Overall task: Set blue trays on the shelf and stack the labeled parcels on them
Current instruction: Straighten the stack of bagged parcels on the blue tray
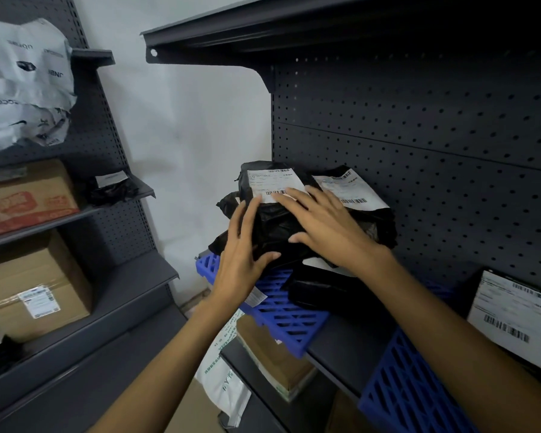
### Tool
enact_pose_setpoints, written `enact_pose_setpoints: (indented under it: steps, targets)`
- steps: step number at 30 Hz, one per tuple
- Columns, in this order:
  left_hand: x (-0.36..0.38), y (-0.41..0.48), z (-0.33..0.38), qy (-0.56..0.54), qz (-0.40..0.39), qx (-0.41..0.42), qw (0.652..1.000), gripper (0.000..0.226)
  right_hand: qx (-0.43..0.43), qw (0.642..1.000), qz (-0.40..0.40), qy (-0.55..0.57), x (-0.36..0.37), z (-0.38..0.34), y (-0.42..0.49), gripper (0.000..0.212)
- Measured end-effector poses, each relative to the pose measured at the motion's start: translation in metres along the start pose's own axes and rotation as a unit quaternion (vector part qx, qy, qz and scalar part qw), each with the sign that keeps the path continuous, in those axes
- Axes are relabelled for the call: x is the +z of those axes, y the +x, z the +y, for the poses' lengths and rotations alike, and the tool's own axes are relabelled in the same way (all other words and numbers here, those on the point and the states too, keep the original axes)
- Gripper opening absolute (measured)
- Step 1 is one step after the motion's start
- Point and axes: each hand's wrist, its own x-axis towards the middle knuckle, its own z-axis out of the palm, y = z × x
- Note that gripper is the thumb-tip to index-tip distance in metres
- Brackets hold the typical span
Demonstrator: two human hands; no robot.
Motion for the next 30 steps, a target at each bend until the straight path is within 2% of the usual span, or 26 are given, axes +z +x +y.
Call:
enact_pose_setpoints:
  steps: [2,7,17,24,30]
  targets:
    - [-0.002,0.000,-0.001,-0.005,0.003,0.009,1.000,0.098,0.004,1.000,0.004,-0.015,0.006,-0.002,0.003,0.094]
    - [-0.021,0.008,-0.011,-0.006,-0.005,0.024,1.000,0.097,0.008,0.999,0.026,-0.031,0.016,-0.009,0.009,0.104]
    - [-0.058,0.035,-0.077,-0.089,-0.081,0.042,0.992,0.087,0.042,0.997,0.040,0.057,0.029,-0.044,0.044,0.089]
    - [-0.069,0.061,-0.114,-0.134,-0.130,0.071,0.980,0.091,0.065,0.988,0.055,0.128,0.037,-0.046,0.058,0.084]
    - [-0.066,0.075,-0.131,-0.149,-0.151,0.099,0.972,0.089,0.148,0.986,-0.012,0.079,0.044,-0.065,0.064,0.110]
